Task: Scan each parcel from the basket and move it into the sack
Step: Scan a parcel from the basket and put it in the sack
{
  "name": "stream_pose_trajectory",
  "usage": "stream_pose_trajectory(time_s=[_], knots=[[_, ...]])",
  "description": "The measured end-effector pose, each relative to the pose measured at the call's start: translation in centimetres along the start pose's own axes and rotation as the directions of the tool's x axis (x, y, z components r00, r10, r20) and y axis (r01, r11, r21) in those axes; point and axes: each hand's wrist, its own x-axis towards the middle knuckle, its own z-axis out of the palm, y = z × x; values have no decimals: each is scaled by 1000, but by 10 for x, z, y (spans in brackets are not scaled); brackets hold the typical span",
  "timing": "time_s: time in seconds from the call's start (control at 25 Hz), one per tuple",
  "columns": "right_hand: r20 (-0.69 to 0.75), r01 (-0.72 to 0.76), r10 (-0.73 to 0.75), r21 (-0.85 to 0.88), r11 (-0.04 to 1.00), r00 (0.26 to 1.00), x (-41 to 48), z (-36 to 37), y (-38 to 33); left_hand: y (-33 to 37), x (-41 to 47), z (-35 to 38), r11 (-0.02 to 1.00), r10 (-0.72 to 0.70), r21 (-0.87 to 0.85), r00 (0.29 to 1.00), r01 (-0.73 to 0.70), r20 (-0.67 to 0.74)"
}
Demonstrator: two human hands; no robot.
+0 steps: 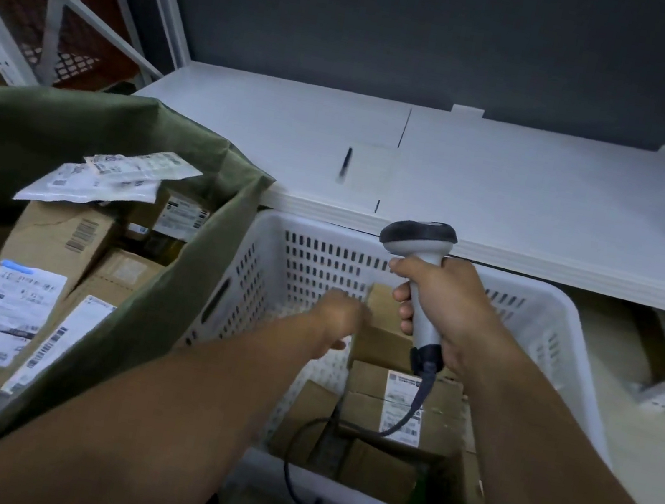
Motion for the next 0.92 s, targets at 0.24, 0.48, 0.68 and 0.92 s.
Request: stream_pose_trajectory(time_s=[0.24,0.48,0.68,0.92], knots=[[-23,-127,126,-52,991,992,26,-32,40,-78,61,37,699,-200,705,979,122,29],[55,-197,200,-56,979,978,43,-26,56,-148,83,63,546,-195,827,980,133,-29],[75,-220,224,-49,974,972,47,-18,62,-179,96,75,456,-261,886,964,87,40],[54,-244,247,-63,968,968,47,-30,69,-191,100,77,357,-42,933,997,-48,67]])
